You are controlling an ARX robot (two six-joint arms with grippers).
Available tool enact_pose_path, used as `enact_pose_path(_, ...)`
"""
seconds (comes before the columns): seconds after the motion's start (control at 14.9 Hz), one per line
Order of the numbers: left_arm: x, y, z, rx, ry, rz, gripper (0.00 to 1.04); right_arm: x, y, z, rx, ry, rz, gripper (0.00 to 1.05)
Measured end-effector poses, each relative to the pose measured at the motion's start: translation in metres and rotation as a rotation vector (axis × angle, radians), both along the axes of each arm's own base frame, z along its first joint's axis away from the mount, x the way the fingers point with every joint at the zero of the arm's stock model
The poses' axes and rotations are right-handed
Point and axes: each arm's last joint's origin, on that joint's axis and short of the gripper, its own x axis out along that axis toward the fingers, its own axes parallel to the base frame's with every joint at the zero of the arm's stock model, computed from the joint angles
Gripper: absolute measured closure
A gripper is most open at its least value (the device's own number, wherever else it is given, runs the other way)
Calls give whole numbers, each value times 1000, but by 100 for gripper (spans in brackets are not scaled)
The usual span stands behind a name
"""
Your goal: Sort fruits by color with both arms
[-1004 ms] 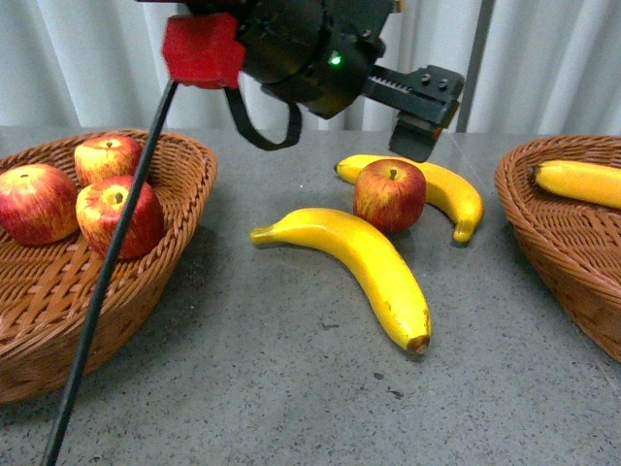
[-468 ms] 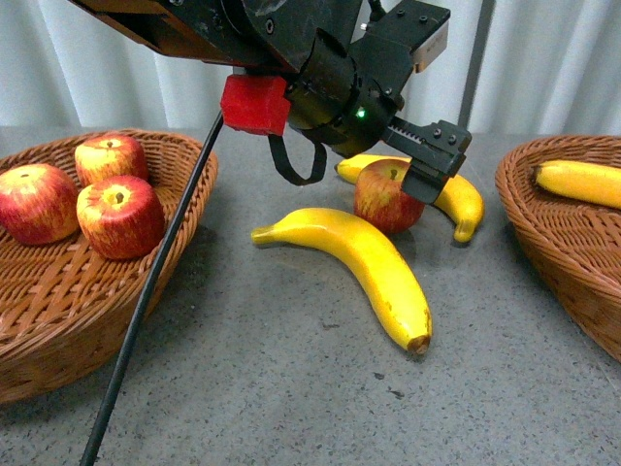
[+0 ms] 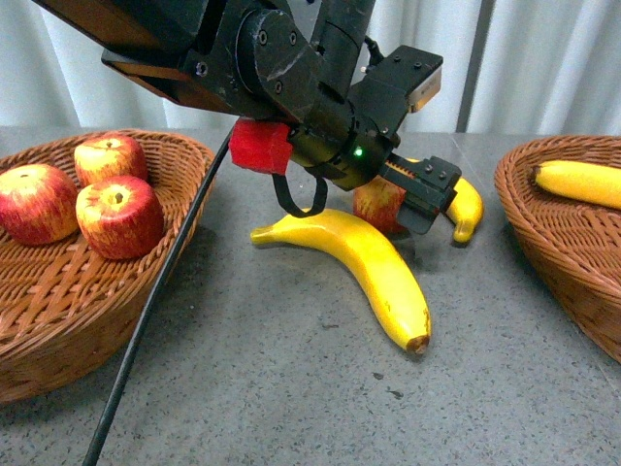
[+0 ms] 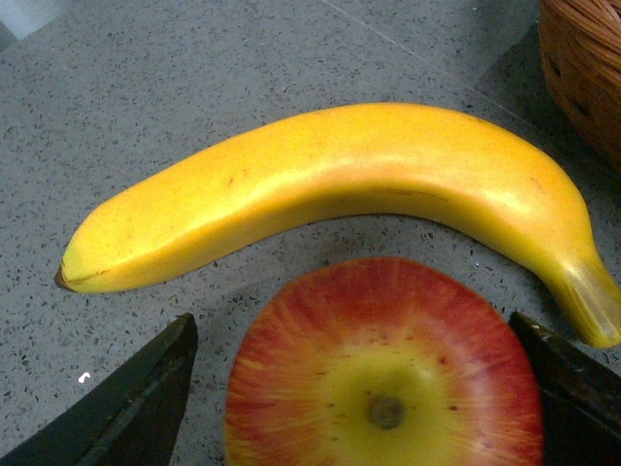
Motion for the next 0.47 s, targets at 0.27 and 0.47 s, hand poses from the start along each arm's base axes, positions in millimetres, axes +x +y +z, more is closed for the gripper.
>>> enact_pose_path(0.27,1,7,1,-20,-4,18,36,0,0,0,0,0,0,7)
enact_pose_path(0.47,-10,37,37,-67,-102,121,36,0,0,0,0,0,0,7)
